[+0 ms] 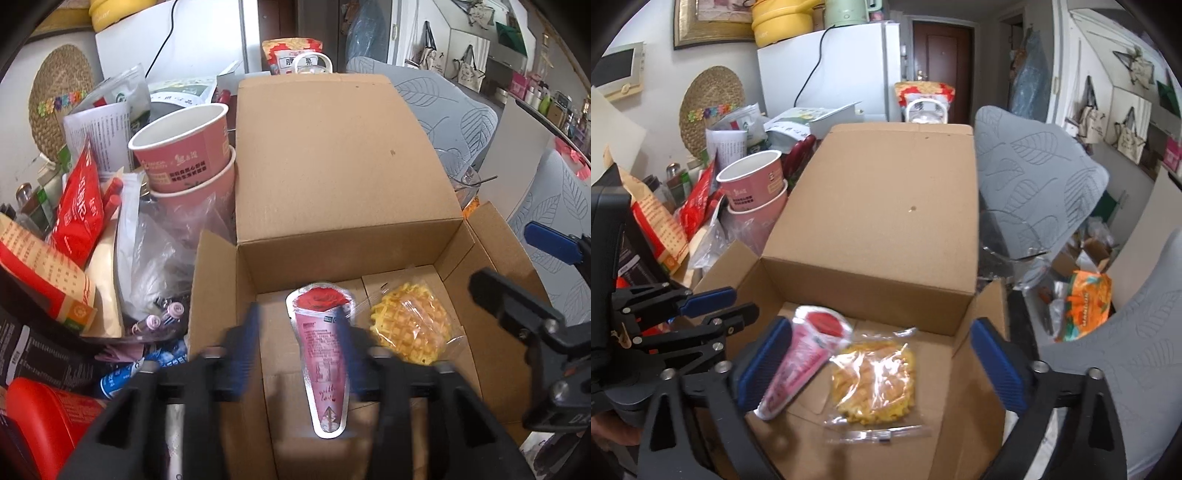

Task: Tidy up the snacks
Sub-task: 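Open both tools to release the snacks and lift out of the box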

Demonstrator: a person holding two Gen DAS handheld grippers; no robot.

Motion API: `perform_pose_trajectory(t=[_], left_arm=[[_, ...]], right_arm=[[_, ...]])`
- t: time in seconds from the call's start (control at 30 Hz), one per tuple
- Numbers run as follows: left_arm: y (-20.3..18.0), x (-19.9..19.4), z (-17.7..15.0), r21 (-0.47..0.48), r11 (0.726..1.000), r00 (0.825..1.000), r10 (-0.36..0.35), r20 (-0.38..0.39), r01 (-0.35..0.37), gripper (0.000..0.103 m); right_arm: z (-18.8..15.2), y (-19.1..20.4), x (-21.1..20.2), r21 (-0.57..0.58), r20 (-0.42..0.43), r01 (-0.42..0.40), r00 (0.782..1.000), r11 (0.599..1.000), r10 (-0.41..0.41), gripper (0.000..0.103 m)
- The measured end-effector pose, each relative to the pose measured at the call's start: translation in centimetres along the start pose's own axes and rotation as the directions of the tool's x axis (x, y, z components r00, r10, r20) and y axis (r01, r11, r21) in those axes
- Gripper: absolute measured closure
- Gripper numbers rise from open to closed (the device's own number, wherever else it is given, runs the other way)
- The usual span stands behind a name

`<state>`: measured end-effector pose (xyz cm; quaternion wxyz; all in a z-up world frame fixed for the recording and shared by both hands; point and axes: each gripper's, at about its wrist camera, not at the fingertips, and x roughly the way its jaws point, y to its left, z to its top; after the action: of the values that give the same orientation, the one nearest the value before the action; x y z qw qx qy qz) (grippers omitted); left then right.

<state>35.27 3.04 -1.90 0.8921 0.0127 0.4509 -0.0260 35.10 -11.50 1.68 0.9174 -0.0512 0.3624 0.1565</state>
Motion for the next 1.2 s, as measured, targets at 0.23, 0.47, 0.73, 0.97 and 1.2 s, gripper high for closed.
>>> perform_pose_trajectory(t=[0.23, 0.47, 0.73, 0.97, 1.2], left_arm=[[0.5, -1.9, -0.2, -0.016, 1.0, 1.0, -0.007, 0.023, 0.007, 0.032], [0.2, -5.4, -0.2, -0.021, 1.0, 0.998, -0.008, 0.065, 0.01, 0.032], [-0.7, -10.9, -0.3, -0.003, 1.0, 0.989, -0.007, 0.145, 0.007, 0.032], [-1.4, -15.5, -0.9, 0.011, 1.0, 0.977, -0.013, 0.213, 0.011, 0.032], [-1.8, -19.3, -2.1, 0.022, 1.0, 0.963, -0.007, 0.271, 0.001, 0.032]], right_arm=[[-0.2, 0.3, -1.6, -0.01, 0.014, 0.024, 1.0, 1.0, -0.024, 0.003], [0.1, 0.6, -4.6, -0.001, 0.048, 0.031, 0.998, 1.0, -0.031, 0.003], [0.7, 0.8, -9.6, 0.011, 0.112, 0.045, 0.993, 0.999, -0.046, 0.003], [0.8, 1.4, -14.0, 0.004, 0.174, 0.05, 0.983, 0.999, -0.05, 0.003], [0.1, 2.3, -18.2, 0.005, 0.222, 0.075, 0.972, 0.997, -0.074, 0.003]])
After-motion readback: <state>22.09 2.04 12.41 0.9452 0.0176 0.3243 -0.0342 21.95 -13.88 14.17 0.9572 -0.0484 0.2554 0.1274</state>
